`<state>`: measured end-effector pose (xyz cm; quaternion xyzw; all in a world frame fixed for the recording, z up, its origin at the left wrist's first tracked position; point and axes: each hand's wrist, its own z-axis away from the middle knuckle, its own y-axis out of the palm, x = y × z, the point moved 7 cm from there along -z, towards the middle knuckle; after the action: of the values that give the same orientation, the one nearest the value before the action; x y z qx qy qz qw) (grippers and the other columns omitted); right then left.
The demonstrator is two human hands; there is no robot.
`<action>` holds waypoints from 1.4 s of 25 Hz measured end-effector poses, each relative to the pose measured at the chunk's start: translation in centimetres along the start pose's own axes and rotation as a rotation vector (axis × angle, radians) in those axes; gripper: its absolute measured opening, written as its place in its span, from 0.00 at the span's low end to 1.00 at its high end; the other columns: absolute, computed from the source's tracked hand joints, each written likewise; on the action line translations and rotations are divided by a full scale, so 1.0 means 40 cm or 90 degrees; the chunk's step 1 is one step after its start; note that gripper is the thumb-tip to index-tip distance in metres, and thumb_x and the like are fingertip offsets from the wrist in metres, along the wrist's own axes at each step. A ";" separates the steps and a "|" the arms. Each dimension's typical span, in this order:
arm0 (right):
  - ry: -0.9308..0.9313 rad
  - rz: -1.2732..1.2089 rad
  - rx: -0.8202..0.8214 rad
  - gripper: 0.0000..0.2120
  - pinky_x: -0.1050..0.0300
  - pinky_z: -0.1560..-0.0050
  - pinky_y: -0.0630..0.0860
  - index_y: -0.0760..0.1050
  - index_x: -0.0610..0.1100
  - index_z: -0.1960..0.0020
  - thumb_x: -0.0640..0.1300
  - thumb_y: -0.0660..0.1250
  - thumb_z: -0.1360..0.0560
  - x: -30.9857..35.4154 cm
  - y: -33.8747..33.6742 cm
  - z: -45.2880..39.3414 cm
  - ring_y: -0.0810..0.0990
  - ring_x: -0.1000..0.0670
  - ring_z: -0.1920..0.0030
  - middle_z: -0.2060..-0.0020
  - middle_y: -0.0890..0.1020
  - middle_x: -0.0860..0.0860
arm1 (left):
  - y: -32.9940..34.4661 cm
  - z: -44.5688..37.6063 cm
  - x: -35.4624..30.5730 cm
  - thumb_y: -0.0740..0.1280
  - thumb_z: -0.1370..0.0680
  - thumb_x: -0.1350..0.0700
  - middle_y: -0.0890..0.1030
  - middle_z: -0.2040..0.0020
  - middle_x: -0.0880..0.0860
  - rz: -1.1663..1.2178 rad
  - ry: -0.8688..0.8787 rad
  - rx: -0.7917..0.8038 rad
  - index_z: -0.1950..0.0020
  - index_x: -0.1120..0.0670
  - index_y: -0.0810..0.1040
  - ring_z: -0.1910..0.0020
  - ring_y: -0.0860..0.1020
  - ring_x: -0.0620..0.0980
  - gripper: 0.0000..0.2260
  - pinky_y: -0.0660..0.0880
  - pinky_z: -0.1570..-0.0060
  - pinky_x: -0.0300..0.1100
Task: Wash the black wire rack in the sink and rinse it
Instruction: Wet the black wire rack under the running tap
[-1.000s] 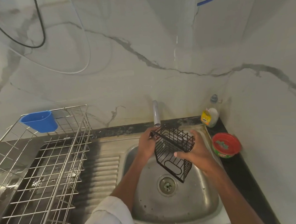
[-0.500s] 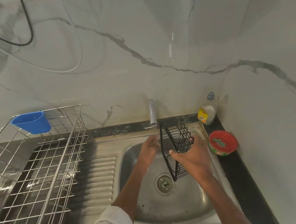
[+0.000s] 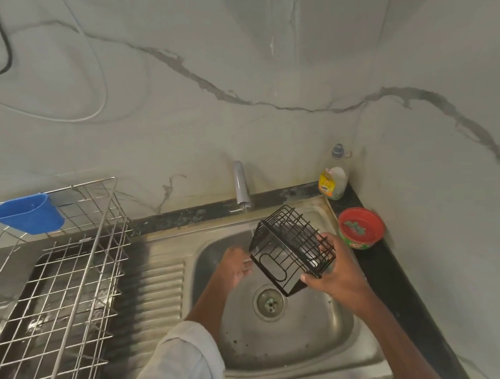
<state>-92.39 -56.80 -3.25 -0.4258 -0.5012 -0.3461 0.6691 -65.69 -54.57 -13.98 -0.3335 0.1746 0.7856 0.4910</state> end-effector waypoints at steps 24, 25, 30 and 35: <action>0.030 -0.006 -0.066 0.37 0.67 0.43 0.78 0.74 0.53 0.26 0.23 0.67 0.27 -0.075 0.012 -0.148 0.78 0.56 0.34 0.35 0.80 0.58 | -0.157 0.054 0.022 0.69 0.15 0.52 0.87 0.48 0.57 0.243 0.102 -0.064 0.40 0.58 0.83 0.62 0.84 0.47 0.11 0.79 0.64 0.39; 0.037 -0.028 -0.064 0.37 0.59 0.43 0.81 0.76 0.56 0.27 0.23 0.65 0.27 -0.084 0.028 -0.164 0.80 0.54 0.36 0.36 0.82 0.58 | -0.171 0.063 0.019 0.69 0.15 0.53 0.88 0.46 0.58 0.245 0.116 -0.066 0.38 0.58 0.83 0.61 0.85 0.47 0.11 0.80 0.64 0.38; 0.125 -0.121 -0.090 0.29 0.48 0.54 0.85 0.79 0.50 0.31 0.24 0.60 0.23 -0.143 0.118 -0.242 0.85 0.49 0.53 0.43 0.84 0.49 | -0.244 0.094 0.019 0.65 0.15 0.57 0.82 0.62 0.53 0.257 0.127 -0.072 0.42 0.65 0.81 0.75 0.76 0.44 0.12 0.76 0.62 0.44; 0.157 -0.043 -0.069 0.19 0.63 0.61 0.72 0.82 0.46 0.34 0.31 0.63 0.20 -0.148 0.234 -0.312 0.76 0.58 0.60 0.54 0.83 0.53 | -0.319 0.137 0.065 0.71 0.17 0.54 0.78 0.64 0.56 0.326 0.131 -0.202 0.46 0.63 0.79 0.76 0.74 0.48 0.11 0.74 0.63 0.48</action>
<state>-80.89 -64.30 -12.74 -0.3985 -0.4100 -0.4450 0.6892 -57.04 -43.74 -11.16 -0.4289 0.1766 0.8633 0.1989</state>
